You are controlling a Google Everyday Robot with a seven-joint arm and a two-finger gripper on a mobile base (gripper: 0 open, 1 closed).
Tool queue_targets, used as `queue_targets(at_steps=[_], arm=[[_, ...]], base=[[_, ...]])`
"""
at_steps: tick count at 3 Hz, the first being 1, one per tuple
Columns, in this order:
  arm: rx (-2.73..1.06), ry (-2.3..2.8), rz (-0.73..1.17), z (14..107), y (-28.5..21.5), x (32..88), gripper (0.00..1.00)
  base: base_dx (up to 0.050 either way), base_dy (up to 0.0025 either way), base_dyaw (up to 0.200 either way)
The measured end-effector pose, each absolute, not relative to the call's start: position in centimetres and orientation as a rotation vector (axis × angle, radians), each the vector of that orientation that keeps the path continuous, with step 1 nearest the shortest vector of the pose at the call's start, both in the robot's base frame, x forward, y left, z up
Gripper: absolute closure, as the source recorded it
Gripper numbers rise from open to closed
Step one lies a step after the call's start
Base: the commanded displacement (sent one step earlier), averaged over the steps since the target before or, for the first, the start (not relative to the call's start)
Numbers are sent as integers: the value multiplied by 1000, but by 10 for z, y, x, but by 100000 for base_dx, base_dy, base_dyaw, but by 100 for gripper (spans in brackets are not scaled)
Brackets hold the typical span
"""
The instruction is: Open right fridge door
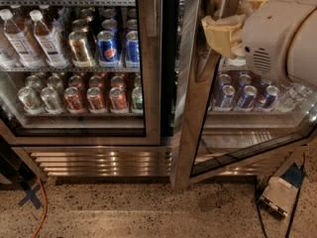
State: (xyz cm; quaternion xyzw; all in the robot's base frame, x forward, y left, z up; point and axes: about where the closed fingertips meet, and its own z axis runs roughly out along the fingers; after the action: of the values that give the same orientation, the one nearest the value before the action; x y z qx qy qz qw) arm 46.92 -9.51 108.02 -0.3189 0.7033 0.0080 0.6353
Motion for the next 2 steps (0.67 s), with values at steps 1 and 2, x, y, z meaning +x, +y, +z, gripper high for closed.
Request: queue_targets(at_steps=[1,2], arm=[[-736,1603,20,1081,-93,470,84],[-736,1604,20,1080,-94,471,87]], base=[[0,0,0],[0,0,0]])
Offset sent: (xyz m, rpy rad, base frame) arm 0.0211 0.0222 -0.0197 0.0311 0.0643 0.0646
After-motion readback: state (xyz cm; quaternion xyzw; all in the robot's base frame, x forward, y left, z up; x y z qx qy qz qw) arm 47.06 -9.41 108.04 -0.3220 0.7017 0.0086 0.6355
